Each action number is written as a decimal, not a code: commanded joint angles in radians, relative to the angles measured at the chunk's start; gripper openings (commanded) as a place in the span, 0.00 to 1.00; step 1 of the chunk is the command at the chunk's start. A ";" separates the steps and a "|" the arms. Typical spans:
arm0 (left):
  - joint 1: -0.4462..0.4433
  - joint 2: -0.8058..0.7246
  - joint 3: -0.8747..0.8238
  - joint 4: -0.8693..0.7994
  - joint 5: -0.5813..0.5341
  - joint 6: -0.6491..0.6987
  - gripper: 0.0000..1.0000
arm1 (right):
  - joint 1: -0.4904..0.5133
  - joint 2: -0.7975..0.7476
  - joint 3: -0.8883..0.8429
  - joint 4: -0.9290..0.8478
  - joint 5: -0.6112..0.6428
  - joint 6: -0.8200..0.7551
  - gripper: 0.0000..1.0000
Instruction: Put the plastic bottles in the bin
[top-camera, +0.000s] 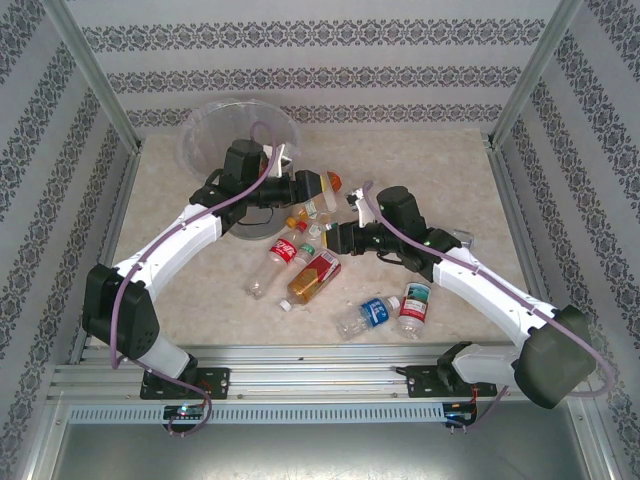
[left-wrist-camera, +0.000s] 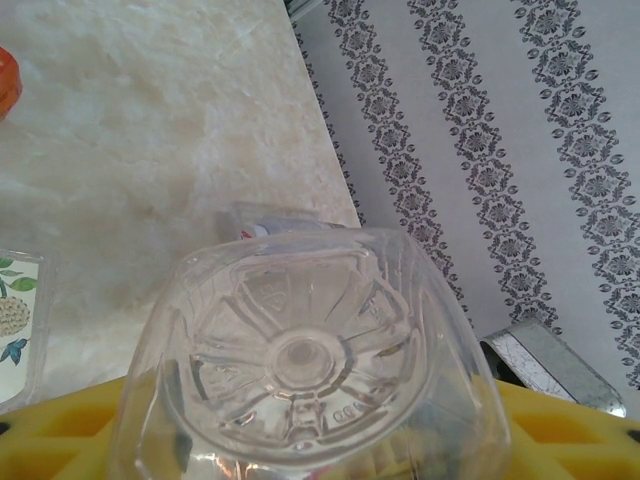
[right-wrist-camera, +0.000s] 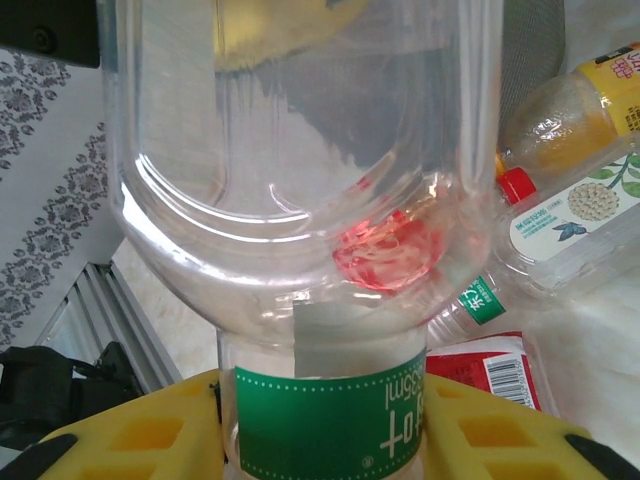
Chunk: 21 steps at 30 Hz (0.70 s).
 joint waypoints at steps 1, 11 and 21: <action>0.013 -0.019 -0.014 0.054 0.024 0.007 0.59 | 0.016 0.003 0.038 -0.003 0.022 -0.036 0.45; 0.013 -0.055 0.007 0.032 0.028 0.066 0.52 | 0.008 -0.037 0.056 -0.056 0.016 -0.067 0.79; -0.007 -0.122 0.081 -0.076 -0.004 0.218 0.51 | -0.117 -0.206 0.068 -0.103 -0.095 -0.070 0.98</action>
